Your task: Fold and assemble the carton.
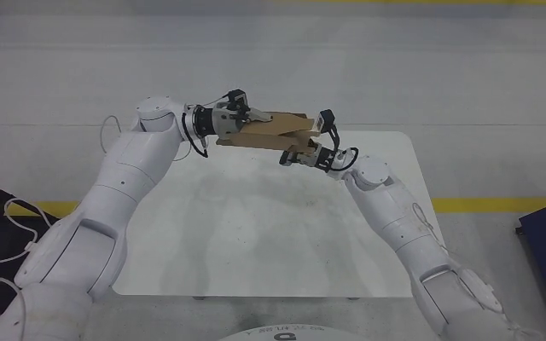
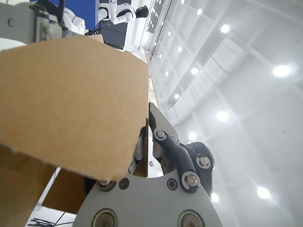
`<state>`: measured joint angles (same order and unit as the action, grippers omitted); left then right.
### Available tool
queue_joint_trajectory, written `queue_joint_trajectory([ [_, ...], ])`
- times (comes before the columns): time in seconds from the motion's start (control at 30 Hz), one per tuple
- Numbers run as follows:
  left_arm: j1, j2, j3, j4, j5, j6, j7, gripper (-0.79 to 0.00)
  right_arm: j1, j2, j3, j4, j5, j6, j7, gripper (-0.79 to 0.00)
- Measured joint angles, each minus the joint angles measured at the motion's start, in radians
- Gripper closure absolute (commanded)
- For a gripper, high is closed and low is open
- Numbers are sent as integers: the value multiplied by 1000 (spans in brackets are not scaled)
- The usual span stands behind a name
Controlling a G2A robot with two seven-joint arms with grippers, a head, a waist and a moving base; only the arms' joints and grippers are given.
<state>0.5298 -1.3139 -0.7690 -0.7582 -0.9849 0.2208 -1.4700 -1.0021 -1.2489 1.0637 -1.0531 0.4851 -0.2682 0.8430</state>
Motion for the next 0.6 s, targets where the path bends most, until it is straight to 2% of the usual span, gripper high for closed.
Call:
queue_joint_trajectory([
  [0.27,10,-8,1,-12,23,15,8,0,27,-13,-21,14,16,-1,25,-785],
  [0.6,1,-19,-4,22,49,-1,38,0,-2,-17,-44,-40,-1,-43,82,-785],
])
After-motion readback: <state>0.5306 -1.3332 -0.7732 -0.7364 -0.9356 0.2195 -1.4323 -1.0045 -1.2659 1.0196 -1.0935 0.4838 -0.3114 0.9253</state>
